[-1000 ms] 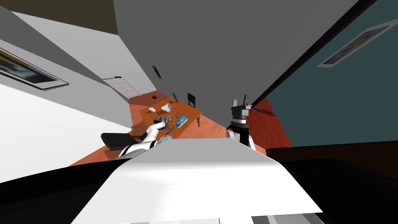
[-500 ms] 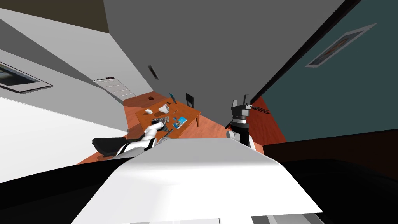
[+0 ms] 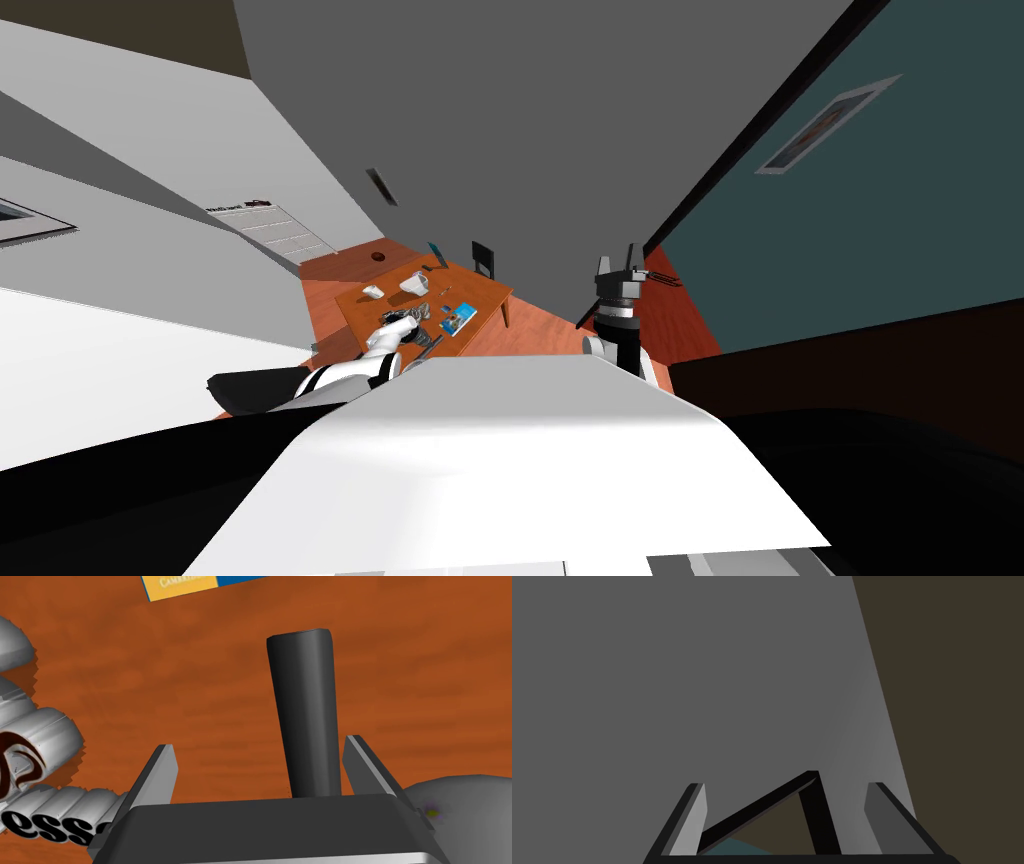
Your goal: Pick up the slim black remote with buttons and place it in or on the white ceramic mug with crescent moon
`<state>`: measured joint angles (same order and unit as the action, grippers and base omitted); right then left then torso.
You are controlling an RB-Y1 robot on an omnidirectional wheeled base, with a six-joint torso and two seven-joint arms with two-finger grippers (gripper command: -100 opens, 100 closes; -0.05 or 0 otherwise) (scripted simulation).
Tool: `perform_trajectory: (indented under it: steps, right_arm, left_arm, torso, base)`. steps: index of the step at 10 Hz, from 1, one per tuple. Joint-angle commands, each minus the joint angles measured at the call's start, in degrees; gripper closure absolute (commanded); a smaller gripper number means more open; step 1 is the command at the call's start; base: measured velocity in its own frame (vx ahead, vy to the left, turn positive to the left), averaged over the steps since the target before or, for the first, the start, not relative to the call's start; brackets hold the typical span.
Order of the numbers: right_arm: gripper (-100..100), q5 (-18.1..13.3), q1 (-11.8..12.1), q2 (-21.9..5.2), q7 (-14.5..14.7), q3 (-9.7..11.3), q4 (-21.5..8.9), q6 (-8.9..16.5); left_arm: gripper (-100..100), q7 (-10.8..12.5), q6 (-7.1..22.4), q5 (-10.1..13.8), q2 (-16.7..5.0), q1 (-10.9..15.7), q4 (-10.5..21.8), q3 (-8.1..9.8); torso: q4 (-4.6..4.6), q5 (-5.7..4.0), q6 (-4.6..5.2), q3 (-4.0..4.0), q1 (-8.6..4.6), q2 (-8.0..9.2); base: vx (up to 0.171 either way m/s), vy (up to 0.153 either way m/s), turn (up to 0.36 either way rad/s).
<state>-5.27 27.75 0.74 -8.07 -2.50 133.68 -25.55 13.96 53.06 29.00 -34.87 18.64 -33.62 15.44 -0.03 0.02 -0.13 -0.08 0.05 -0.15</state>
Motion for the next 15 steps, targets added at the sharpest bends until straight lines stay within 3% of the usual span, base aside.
perform_trajectory:
  steps: [1,6,8,9,10,11,12,13,15]
  right_arm:
    - [0,0.0,0.0,0.0,0.0,0.0,0.0,0.0]
    - [0,0.0,0.0,0.0,0.0,0.0,0.0,0.0]
    - [0,0.0,0.0,0.0,0.0,0.0,0.0,0.0]
    - [0,0.0,0.0,0.0,0.0,0.0,0.0,0.0]
    - [0,0.0,0.0,0.0,0.0,0.0,0.0,0.0]
    - [0,0.0,0.0,0.0,0.0,0.0,0.0,0.0]
    - [0,0.0,0.0,0.0,0.0,0.0,0.0,0.0]
    - [0,0.0,0.0,0.0,0.0,0.0,0.0,0.0]
    - [0,0.0,0.0,0.0,0.0,0.0,0.0,0.0]
  left_arm:
    - [-100,-0.43,-0.26,0.24,-0.21,0.73,2.31,0.07]
    - [-100,0.66,3.87,1.65,-0.93,2.23,9.75,1.01]
    - [-100,0.85,4.53,1.88,-0.99,2.43,11.07,1.16]
    - [-100,1.16,4.56,1.72,-0.78,2.0,9.91,1.07]
    - [0,1.2,4.67,1.73,-0.79,2.03,9.99,1.07]
    - [-100,1.1,3.03,1.42,0.33,1.59,10.52,1.08]
    - [-100,1.1,3.03,1.42,0.33,1.59,10.52,1.08]
    - [-100,0.99,1.01,1.03,1.72,1.04,11.2,1.09]
    - [-100,0.99,1.01,1.03,1.72,1.04,11.2,1.09]
  torso:
    - [0.0,0.0,0.0,0.0,0.0,0.0]
    - [-0.01,0.02,0.0,-0.02,0.06,-0.03]
    - [-0.01,0.02,0.0,-0.03,0.07,-0.05]
    - [-0.01,0.01,0.0,-0.02,0.02,-0.04]
    - [0.0,0.0,-0.01,0.0,-0.02,0.0]
    - [0.01,-0.01,-0.01,0.02,-0.04,0.04]
    - [0.0,0.01,-0.01,-0.01,0.02,-0.01]
    - [-0.01,0.02,-0.01,-0.02,0.05,-0.03]
    - [-0.01,0.02,-0.01,-0.04,0.1,-0.06]
  base:
    - [0.01,0.008,0.004]
    - [0.022,0.021,-0.072]
    - [0.027,0.023,-0.047]
    - [0.011,0.006,-0.004]
    - [0.0,0.0,0.0]
    - [0.021,0.024,0.022]
    - [0.028,0.029,0.01]
    - [0.039,0.045,0.03]
    - [0.024,0.029,0.004]
